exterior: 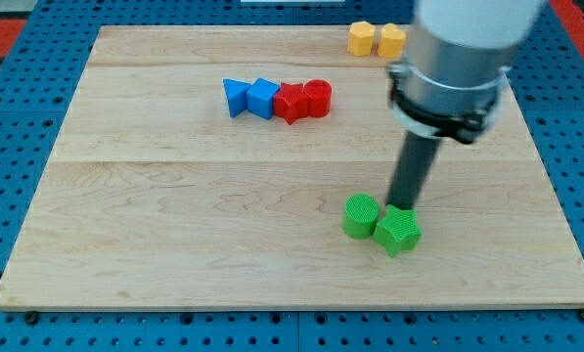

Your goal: Slide the green circle to the left of hexagon

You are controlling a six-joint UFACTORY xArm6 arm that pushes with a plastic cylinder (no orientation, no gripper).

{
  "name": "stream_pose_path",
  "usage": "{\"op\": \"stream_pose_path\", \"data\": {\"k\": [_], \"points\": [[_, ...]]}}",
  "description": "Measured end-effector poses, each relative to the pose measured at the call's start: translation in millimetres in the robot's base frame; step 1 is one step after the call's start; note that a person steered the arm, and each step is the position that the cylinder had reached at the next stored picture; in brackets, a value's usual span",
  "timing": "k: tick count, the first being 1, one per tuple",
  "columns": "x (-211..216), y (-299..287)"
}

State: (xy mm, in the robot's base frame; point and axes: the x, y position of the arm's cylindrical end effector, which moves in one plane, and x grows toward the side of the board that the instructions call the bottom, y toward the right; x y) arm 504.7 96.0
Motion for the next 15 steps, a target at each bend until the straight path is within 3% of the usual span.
{"op": "stream_pose_path", "data": {"k": [1,2,3,5,6,7,8,9,10,12,13,15], "points": [[3,-17],[14,23],[41,-43],[-18,-163],[-11,-193],[-4,-130],[35,-180],[18,-261],[-31,-267],[-1,-221],[-31,-197],[-115,-260]]}}
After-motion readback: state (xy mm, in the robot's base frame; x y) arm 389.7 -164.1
